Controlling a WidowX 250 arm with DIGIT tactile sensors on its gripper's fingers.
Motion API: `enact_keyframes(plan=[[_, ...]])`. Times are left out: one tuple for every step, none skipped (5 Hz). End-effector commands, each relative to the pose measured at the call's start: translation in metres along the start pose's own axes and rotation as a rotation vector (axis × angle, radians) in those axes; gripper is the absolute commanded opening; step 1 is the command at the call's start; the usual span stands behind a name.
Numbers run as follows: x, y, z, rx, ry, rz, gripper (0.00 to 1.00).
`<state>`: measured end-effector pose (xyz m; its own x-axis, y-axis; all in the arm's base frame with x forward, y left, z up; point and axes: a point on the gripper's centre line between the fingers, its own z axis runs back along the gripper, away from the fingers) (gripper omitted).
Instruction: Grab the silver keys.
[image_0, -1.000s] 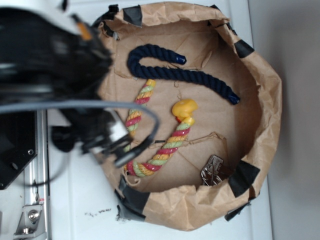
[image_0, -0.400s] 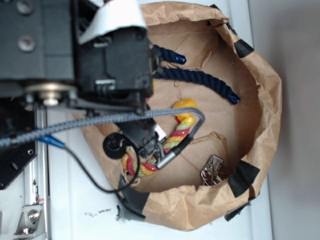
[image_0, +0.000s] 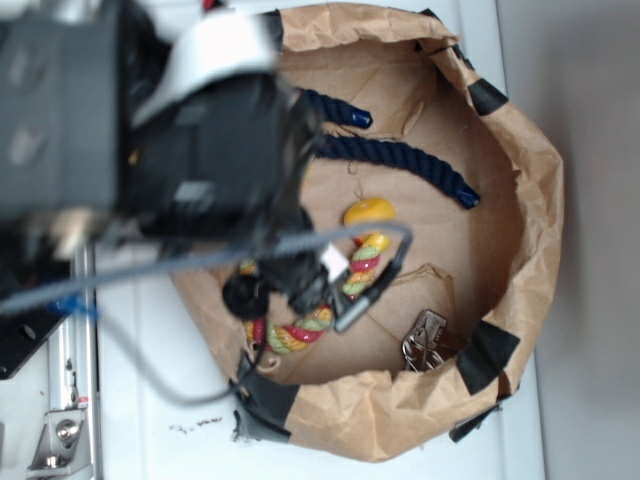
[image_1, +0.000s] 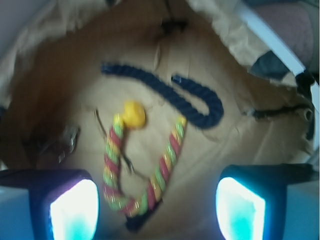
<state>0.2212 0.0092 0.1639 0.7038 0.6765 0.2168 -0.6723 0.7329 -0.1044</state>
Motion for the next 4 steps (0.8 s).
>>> enact_keyframes(plan=[[0.011, -0.011, -0.019, -0.145, -0.047, 0.087, 1.00], [0.012, -0.011, -0.027, -0.193, 0.031, 0.115, 1.00], [0.015, -0.016, -0.034, -0.226, 0.012, 0.135, 1.00], [0.026, -0.020, -0.051, -0.191, -0.003, 0.169, 1.00]])
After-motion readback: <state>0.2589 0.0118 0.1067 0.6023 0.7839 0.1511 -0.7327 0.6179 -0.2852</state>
